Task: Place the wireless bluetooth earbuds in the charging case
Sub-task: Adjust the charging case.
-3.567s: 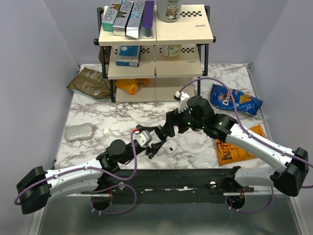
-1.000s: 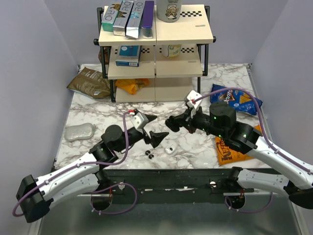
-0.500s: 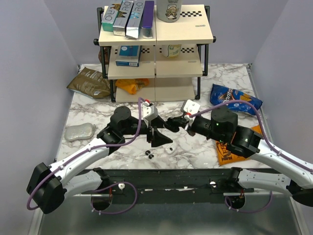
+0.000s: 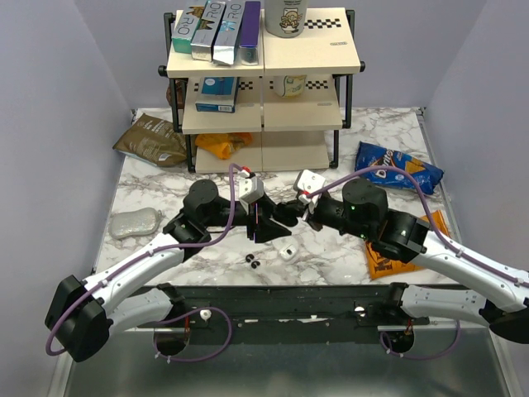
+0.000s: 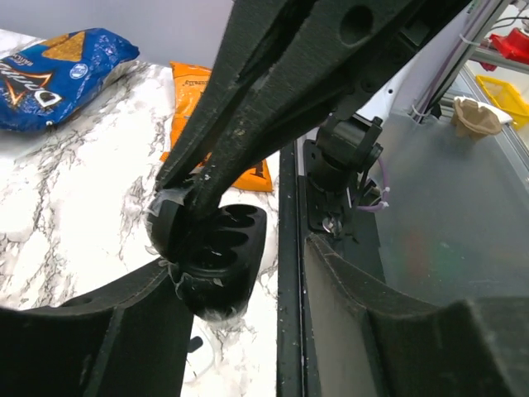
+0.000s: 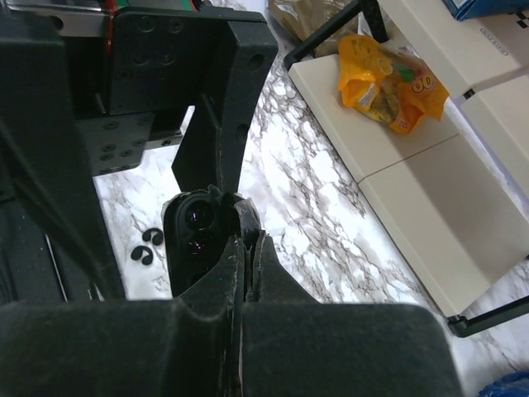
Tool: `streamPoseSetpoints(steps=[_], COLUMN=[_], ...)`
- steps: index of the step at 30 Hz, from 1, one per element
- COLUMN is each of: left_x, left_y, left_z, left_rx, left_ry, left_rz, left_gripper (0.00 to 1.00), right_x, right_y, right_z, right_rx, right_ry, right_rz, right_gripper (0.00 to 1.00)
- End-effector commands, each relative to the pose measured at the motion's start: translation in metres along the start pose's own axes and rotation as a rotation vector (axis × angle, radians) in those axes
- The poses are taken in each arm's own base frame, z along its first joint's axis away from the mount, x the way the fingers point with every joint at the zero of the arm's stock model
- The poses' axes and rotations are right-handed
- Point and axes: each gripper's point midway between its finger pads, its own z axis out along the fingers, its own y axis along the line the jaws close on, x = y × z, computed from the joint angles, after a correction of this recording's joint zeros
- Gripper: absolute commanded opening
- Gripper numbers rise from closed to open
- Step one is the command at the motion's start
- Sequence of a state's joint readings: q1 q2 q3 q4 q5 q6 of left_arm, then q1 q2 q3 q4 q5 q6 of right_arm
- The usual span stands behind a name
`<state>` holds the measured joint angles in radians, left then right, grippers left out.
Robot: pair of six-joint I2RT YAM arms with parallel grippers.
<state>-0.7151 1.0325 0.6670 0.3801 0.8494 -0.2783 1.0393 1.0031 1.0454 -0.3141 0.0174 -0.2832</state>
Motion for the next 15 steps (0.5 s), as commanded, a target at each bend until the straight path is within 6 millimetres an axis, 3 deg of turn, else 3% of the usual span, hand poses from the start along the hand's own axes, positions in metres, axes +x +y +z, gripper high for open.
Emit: streamPoseSetpoints(steps=[1,8,15], left_x=[-0.0064,-0.0046,-0.0007], left_y=[0.0004,0.0037,0.0059], left_z=[-0.0016,-0.0026,-0.0037], left_rx=[-0.007,-0.029,-0.040], left_ry=[-0.031,-0.031,-0.026], left_rz=[0.055,0.066,0.077], left_gripper=[0.56,0.52,0.27], right_x=[-0.0138,-0.0135,-0.0151], right_y=[-0.0015,-0.0004,-0.0001], right_z=[-0.0003,0.0004,-0.0008], right_rx=[0.003,-0.002,-0.004], right_ry=[-0.027,-0.025,-0.029], right_rz=[0.010,0.013,0.020], right_gripper=[0.01,0.01,0.01])
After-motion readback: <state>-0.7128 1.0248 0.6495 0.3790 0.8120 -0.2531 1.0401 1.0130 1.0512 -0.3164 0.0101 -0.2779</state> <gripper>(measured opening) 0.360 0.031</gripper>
